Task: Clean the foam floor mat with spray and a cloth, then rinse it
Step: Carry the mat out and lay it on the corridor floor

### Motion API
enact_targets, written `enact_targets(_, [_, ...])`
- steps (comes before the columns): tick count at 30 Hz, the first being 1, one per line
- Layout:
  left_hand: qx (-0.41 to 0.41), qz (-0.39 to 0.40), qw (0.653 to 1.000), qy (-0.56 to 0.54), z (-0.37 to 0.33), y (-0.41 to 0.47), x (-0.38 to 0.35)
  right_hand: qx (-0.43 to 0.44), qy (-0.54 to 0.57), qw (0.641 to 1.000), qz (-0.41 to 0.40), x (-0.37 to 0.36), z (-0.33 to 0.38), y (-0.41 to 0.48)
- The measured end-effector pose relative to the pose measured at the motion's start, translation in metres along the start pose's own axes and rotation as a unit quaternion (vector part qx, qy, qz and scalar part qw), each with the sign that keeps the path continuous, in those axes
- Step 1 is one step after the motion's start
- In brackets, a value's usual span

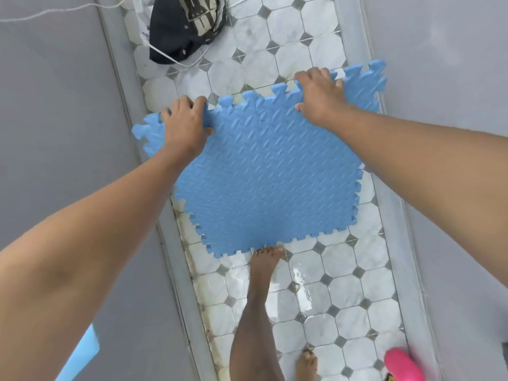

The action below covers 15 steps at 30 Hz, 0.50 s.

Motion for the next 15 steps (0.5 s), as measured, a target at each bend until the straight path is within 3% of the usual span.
enact_targets(7, [0.012, 0.067, 0.997, 0.046, 0.015, 0.053, -0.036, -0.010, -0.008, 1.000, 0.022, -0.042, 0.005, 0.041])
enact_targets(15, [-0.004, 0.102, 0.994, -0.040, -0.018, 0.015, -0.054, -0.098, 0.223, 0.967, 0.081, -0.105, 0.000, -0.033])
Point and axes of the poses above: each hand's wrist, its own y-axis towards the middle knuckle, its own x-axis out of the back of the hand, z = x × y, the point moved 8 cm from there along y, towards the middle knuckle, and after that the axes turned 9 degrees about -y, right-handed, at the moved point
